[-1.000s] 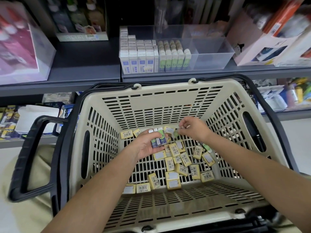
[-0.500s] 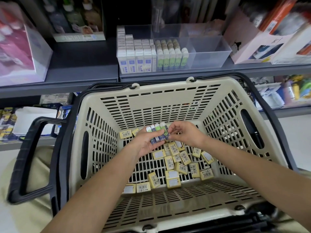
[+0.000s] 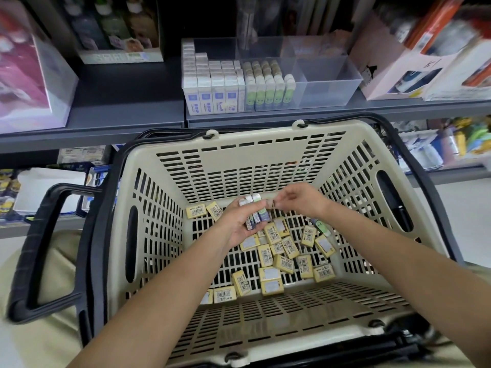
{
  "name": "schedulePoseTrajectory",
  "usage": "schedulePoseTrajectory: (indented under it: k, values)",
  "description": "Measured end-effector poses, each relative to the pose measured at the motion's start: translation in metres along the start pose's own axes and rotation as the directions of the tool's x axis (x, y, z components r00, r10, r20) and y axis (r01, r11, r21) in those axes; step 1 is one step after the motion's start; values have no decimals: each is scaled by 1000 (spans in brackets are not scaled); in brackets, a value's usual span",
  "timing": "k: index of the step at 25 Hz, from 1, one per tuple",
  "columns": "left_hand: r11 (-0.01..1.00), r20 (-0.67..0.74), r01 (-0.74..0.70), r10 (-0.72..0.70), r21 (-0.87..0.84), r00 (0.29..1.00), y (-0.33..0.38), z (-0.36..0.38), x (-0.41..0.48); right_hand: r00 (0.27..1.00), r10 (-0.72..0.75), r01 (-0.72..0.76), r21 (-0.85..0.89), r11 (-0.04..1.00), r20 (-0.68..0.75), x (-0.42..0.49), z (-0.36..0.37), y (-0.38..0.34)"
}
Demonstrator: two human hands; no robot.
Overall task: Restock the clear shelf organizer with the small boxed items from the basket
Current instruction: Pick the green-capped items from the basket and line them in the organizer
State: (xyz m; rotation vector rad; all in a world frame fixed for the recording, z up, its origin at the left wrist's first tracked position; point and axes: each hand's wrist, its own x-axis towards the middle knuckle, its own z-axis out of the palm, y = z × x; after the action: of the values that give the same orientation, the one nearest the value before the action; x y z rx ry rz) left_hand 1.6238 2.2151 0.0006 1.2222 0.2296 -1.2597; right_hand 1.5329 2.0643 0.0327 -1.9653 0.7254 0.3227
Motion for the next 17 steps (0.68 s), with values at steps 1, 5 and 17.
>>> schedulePoseTrajectory:
  k: [1,5,17]
  values:
    - [1000,-15,7,-6,24,1000,0,-1,0,995,84,-91,-152,984,-46,2,-9,9]
    - [997,-33,18,-16,69,999,2,-6,1,939,318,-322,-653,686,-130,8,-23,42]
    - [988,6,41,-42,148,999,4,-3,-2,934,357,-230,-753,617,8,17,-7,67]
